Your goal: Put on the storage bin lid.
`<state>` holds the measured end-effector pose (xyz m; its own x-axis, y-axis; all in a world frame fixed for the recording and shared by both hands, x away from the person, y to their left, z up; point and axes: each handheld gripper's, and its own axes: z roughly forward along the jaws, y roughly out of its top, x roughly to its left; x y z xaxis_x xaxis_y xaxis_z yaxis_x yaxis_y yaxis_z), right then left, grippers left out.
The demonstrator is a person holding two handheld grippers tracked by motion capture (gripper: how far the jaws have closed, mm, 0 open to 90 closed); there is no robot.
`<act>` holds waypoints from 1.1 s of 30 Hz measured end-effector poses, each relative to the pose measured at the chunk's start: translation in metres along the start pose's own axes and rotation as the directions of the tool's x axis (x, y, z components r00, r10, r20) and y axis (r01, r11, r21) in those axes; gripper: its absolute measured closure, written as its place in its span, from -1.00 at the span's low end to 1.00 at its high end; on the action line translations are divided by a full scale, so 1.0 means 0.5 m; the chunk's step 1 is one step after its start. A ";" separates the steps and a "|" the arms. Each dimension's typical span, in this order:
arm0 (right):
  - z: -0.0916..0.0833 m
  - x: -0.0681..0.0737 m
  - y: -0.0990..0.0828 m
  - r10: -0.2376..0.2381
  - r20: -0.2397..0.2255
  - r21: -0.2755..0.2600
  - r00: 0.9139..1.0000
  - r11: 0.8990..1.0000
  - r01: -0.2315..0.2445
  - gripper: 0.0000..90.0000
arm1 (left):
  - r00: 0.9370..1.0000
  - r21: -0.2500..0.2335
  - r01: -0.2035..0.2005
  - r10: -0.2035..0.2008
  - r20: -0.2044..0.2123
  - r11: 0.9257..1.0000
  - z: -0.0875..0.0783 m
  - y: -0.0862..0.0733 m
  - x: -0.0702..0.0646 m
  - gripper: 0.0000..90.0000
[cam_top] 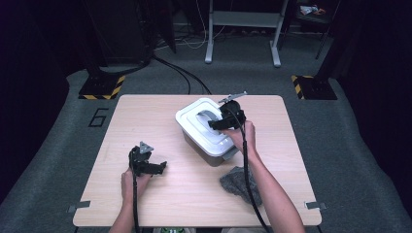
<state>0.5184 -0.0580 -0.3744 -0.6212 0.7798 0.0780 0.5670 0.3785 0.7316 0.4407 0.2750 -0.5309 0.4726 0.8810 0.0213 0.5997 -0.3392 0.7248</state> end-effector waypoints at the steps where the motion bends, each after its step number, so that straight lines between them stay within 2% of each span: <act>1: -0.007 -0.002 0.000 -0.012 0.010 -0.013 1.000 1.000 0.012 -0.43 | 1.000 0.005 -0.001 0.001 0.002 1.000 -0.001 0.000 0.001 -0.99; 3: -0.021 -0.008 -0.001 -0.014 0.011 -0.027 1.000 1.000 0.015 -0.55 | 1.000 0.003 0.000 0.000 0.000 1.000 0.000 0.000 0.000 -0.99; 4: -0.027 -0.009 -0.001 -0.023 0.025 -0.029 0.999 0.999 0.024 -0.60 | 1.000 0.005 -0.001 0.001 0.001 1.000 -0.001 0.000 0.001 -0.99; 7: -0.048 -0.018 -0.004 -0.039 0.037 -0.040 0.999 0.998 0.040 -0.67 | 1.000 0.007 -0.002 0.002 0.003 1.000 -0.001 0.001 0.001 -0.99; 9: -0.063 -0.026 -0.008 -0.043 0.042 -0.047 0.998 0.998 0.045 -0.67 | 1.000 0.007 -0.001 0.001 0.003 1.000 -0.001 0.001 0.001 -0.99; 10: -0.071 -0.029 -0.011 -0.025 0.046 -0.057 0.999 0.998 0.027 -0.68 | 1.000 0.007 -0.002 0.002 0.003 1.000 -0.001 0.001 0.001 -0.99; 11: -0.080 -0.036 -0.013 -0.041 0.048 -0.064 0.998 0.997 0.044 -0.67 | 1.000 0.006 0.000 0.000 0.003 1.000 -0.001 0.001 0.001 -0.99; 13: -0.101 -0.046 -0.021 -0.041 0.077 -0.082 0.996 0.996 0.047 -0.68 | 1.000 0.007 -0.001 0.001 0.003 1.000 -0.001 0.001 0.001 -0.99; 17: -0.136 -0.076 -0.045 -0.033 0.111 -0.092 0.993 0.995 0.043 -0.69 | 1.000 0.007 -0.001 0.001 0.003 1.000 -0.001 0.001 0.001 -0.99; 18: -0.136 -0.076 -0.045 -0.033 0.111 -0.092 0.993 0.995 0.043 -0.69 | 1.000 0.006 0.000 0.000 0.002 1.000 -0.001 0.001 0.001 -0.99; 19: -0.142 -0.082 -0.052 -0.015 0.115 -0.097 0.993 0.995 0.026 -0.69 | 1.000 0.007 -0.001 0.001 0.003 1.000 -0.001 0.001 0.001 -0.99; 26: -0.171 -0.126 -0.108 0.005 0.148 -0.094 0.989 0.995 0.009 -0.75 | 1.000 0.002 0.001 -0.001 0.000 1.000 0.000 0.000 0.000 -0.99; 27: -0.178 -0.137 -0.125 0.016 0.154 -0.097 0.988 0.995 -0.001 -0.78 | 1.000 0.007 0.000 0.000 0.003 1.000 -0.001 0.001 0.001 -0.99; 28: -0.178 -0.137 -0.125 0.016 0.154 -0.097 0.988 0.995 -0.001 -0.78 | 1.000 0.006 0.000 0.000 0.003 1.000 -0.001 0.001 0.001 -0.99; 31: -0.188 -0.154 -0.152 0.045 0.161 -0.107 0.986 0.994 -0.028 -0.79 | 1.000 0.007 -0.001 0.001 0.003 1.000 -0.001 0.001 0.001 -0.99; 33: -0.192 -0.165 -0.171 0.048 0.177 -0.102 0.983 0.994 -0.030 -0.81 | 1.000 0.007 0.000 0.000 0.002 1.000 -0.001 0.001 0.001 -0.99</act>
<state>0.4692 -0.2024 -0.3781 -0.4878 0.8729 -0.0085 0.5274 0.3024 0.7940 0.4408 0.2752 -0.5305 0.4740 0.8803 0.0196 0.6039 -0.3413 0.7203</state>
